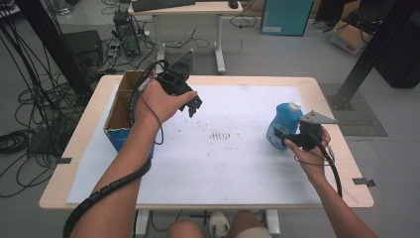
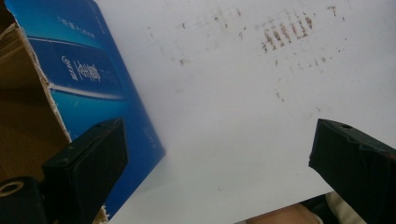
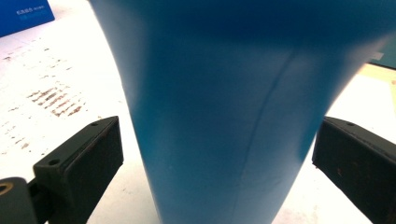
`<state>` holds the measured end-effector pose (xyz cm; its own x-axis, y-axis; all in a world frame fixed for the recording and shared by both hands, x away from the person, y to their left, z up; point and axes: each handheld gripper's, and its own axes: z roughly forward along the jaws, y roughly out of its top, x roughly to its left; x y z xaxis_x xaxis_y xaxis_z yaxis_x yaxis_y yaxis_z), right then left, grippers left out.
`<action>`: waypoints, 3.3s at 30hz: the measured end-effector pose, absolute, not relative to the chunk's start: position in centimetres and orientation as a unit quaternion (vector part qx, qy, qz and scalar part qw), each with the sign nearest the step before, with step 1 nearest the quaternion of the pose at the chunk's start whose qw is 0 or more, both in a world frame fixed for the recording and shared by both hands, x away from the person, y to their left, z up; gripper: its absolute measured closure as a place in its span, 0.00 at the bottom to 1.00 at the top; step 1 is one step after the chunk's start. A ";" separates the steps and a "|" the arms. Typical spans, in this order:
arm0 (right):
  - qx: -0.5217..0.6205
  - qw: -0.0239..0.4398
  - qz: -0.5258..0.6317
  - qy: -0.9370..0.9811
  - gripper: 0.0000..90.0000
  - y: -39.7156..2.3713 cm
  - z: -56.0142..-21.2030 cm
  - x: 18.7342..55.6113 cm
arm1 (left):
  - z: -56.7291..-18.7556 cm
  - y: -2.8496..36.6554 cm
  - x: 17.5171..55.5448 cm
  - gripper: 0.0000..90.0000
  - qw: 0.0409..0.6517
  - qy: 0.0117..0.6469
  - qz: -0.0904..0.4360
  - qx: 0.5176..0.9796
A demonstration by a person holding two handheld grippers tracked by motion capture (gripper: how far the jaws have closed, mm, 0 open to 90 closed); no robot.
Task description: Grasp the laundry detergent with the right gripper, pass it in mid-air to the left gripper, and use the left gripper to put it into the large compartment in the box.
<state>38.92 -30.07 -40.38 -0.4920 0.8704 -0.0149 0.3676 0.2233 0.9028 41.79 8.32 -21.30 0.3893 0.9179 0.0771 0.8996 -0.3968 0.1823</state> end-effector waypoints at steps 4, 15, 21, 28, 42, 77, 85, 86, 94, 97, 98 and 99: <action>0.420 0.275 0.458 0.733 0.03 -30.0 -40.5 38.9 | -21.4 8.3 41.8 0.05 0.054 0.545 0.083 0.832; 0.418 0.276 0.461 0.733 0.03 -30.0 -40.4 39.0 | -21.3 8.2 41.8 0.05 0.058 0.544 0.086 0.833; 0.417 0.274 0.461 0.734 0.03 -30.0 -40.4 38.9 | -21.2 8.2 41.7 0.05 0.061 0.543 0.087 0.833; 0.416 0.274 0.464 0.732 0.04 -29.9 -40.5 38.9 | -21.2 8.3 41.6 0.05 0.058 0.541 0.087 0.834; 0.417 0.276 0.460 0.734 0.10 -30.0 -40.5 39.0 | -20.9 8.2 41.4 0.05 0.065 0.541 0.089 0.834; 0.396 0.263 0.470 0.744 0.46 -30.0 -40.6 39.1 | -20.8 8.4 41.0 0.05 0.057 0.544 0.096 0.832; 0.394 0.263 0.471 0.744 0.46 -30.1 -40.6 39.2 | -20.6 8.2 41.1 0.05 0.054 0.542 0.096 0.833; 0.394 0.263 0.472 0.743 0.46 -30.1 -40.6 39.2 | -20.6 8.2 41.1 0.05 0.054 0.542 0.097 0.833; 0.391 0.261 0.474 0.745 0.47 -30.2 -40.6 39.2 | -20.9 8.1 41.2 0.05 0.051 0.541 0.097 0.834; 0.390 0.260 0.476 0.744 0.48 -30.2 -40.7 39.2 | -21.0 8.2 41.2 0.05 0.047 0.541 0.098 0.834; 0.390 0.260 0.476 0.744 0.48 -30.3 -40.7 39.2 | -21.0 8.2 41.2 0.05 0.047 0.541 0.098 0.834; 0.390 0.260 0.475 0.745 0.48 -30.2 -40.6 39.2 | -21.0 8.3 41.3 0.05 0.048 0.540 0.098 0.834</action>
